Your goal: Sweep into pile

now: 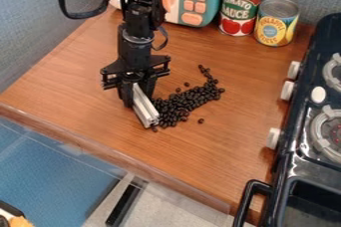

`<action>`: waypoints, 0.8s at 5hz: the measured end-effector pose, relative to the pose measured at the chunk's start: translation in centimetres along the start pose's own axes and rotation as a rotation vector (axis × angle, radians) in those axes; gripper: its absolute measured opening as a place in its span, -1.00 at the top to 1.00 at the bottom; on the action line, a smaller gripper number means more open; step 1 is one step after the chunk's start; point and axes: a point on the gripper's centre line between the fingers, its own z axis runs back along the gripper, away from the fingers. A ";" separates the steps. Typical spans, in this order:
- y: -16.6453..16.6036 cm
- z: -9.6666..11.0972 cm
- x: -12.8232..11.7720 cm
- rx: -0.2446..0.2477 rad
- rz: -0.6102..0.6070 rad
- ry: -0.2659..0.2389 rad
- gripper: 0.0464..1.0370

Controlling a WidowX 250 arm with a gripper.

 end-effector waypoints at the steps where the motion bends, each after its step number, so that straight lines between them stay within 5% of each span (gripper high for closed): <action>1: -0.5 0.0 0.1 -0.003 0.025 0.000 0.32; 4: -2.7 0.3 -0.4 -0.025 0.073 0.021 0.32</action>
